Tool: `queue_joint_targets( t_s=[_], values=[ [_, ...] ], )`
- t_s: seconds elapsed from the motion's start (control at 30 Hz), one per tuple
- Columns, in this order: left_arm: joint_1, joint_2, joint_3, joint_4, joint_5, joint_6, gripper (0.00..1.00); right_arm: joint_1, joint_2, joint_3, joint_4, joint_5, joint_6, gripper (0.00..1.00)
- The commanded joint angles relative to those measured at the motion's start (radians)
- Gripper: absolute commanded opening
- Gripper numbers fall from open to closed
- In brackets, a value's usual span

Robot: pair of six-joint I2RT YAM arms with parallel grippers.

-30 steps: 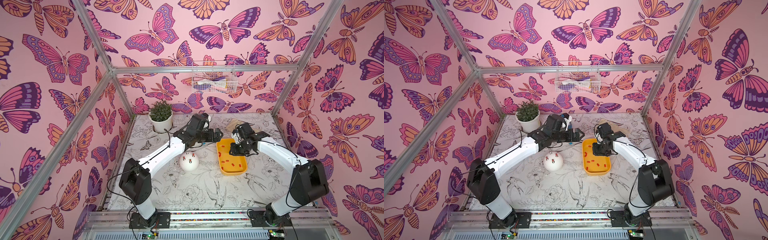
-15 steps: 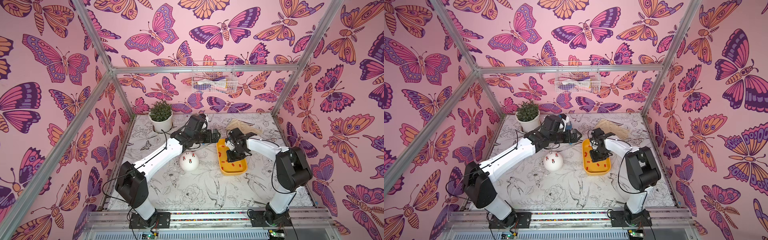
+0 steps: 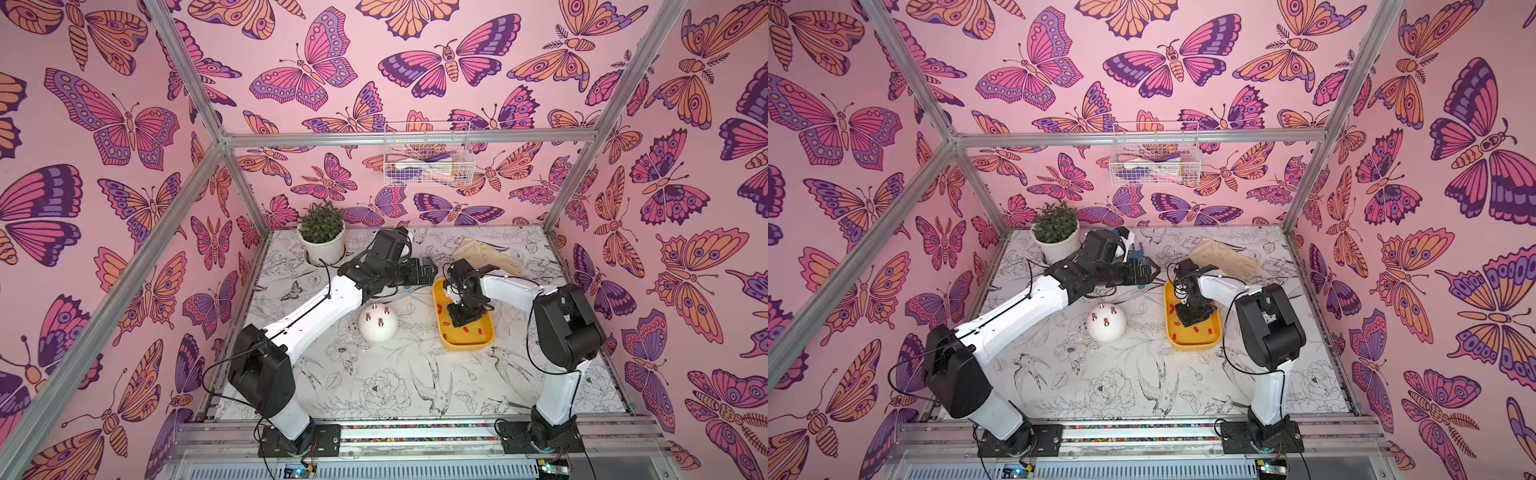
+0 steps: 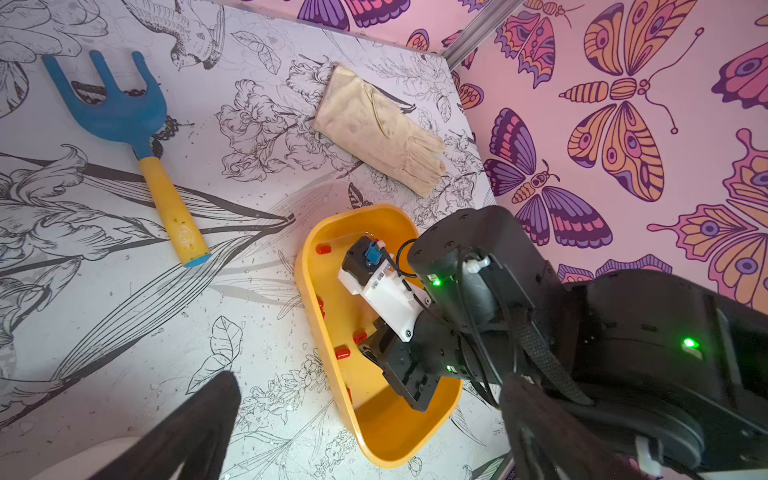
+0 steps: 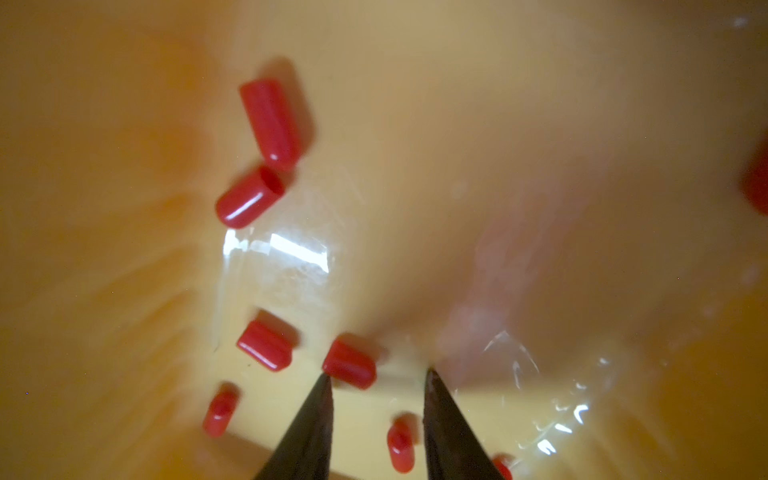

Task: Cover the protruding screws with screw protection sleeves
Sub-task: Pick up the screw protection sleeve from the storage box.

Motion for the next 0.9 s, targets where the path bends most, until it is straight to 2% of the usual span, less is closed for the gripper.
queue_joint_targets(
  t_s=[0.0, 0.17, 0.33, 0.43, 0.63, 0.87],
  values=[
    [0.012, -0.028, -0.014, -0.015, 0.002, 0.013, 1.0, 0.008, 0.025, 0.033, -0.017, 0.021, -0.01, 0.37],
    [0.021, -0.027, -0.015, -0.015, 0.007, 0.014, 1.0, 0.008, 0.047, 0.053, -0.013, 0.004, -0.014, 0.35],
    [0.024, -0.027, -0.019, -0.013, 0.01, 0.011, 1.0, 0.008, 0.051, 0.062, -0.022, 0.003, -0.016, 0.19],
    [0.028, -0.028, -0.019, -0.013, 0.011, 0.01, 1.0, 0.008, 0.047, 0.06, -0.025, 0.012, -0.01, 0.14],
    [0.029, -0.036, -0.023, -0.013, 0.01, 0.012, 1.0, -0.002, 0.04, 0.058, -0.025, 0.06, 0.041, 0.1],
    [0.028, -0.047, -0.03, -0.013, 0.008, 0.012, 1.0, -0.044, 0.02, 0.044, 0.002, 0.055, 0.101, 0.1]
  ],
)
